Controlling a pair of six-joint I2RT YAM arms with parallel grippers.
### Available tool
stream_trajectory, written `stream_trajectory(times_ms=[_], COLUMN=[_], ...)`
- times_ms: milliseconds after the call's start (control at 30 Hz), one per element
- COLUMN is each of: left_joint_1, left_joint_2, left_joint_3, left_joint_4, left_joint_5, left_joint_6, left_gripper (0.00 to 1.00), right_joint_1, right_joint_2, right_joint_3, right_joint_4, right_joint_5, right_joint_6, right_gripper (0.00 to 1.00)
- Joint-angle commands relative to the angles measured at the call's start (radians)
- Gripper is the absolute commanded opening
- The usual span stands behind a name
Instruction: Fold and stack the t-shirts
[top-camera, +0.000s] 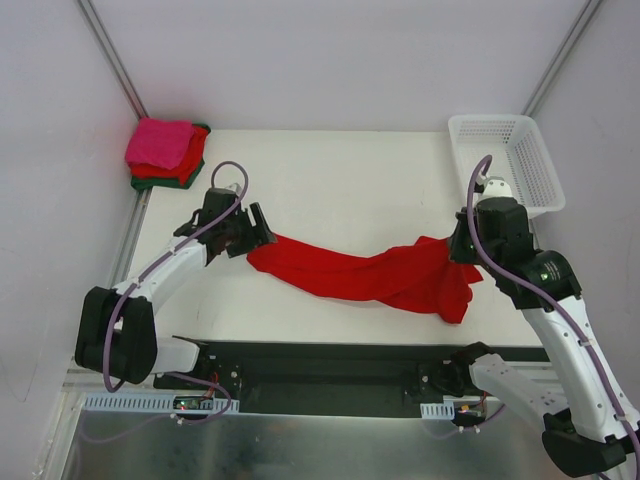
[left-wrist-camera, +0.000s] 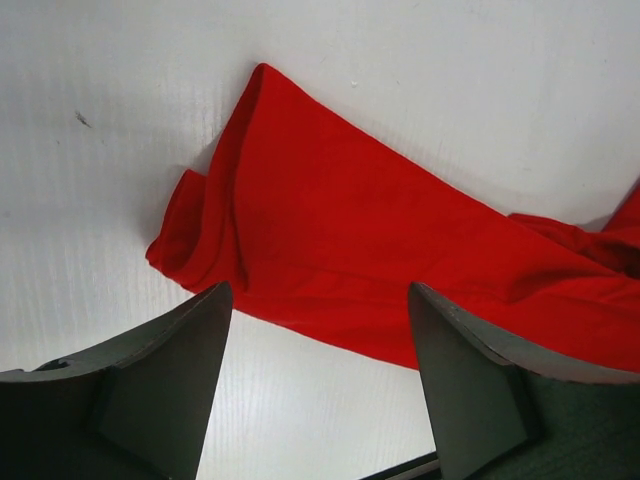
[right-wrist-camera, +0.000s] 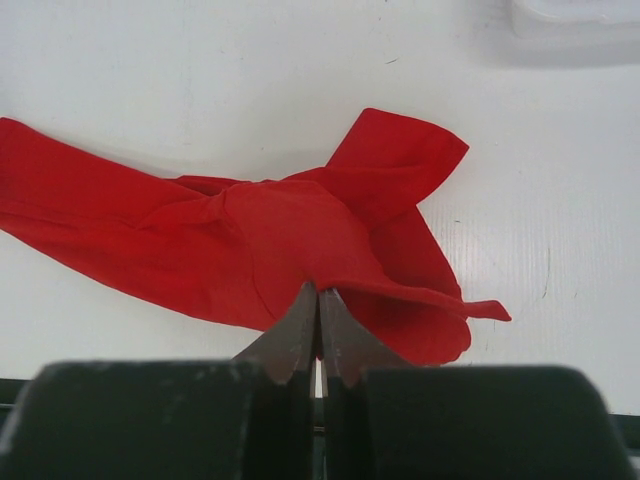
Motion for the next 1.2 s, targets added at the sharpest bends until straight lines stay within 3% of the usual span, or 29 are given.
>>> stream_trajectory(times_ms=[0, 500, 767, 1167], left_joint_1=[-0.010, -0.013, -0.013, -0.013], left_joint_2=[0.014, 0.077, 0.083, 0.076], left_joint_3=[-0.013, -0.033, -0.044, -0.053], left_joint_4=[0.055, 0.085, 0.088, 0.088], left_joint_5=[0.010, 0.002, 0.008, 0.016], left_joint_6=[-0.014, -0.009, -0.003, 0.005], left_gripper=[0.70, 0.67, 0.60, 0.36], right_joint_1=[0.006, 0.005, 0.006, 0.005], right_joint_2=[-0.018, -0.013, -0.015, -0.015], right_joint_3=[0.008, 0.016, 0.014, 0.008], right_joint_4=[0.010, 0.008, 0.008, 0.011], right_joint_5=[0.023, 0.020, 0.024, 0.027], right_joint_6=[0.009, 0.005, 0.002, 0.000], right_gripper=[0.02, 0.03, 0.04, 0.05])
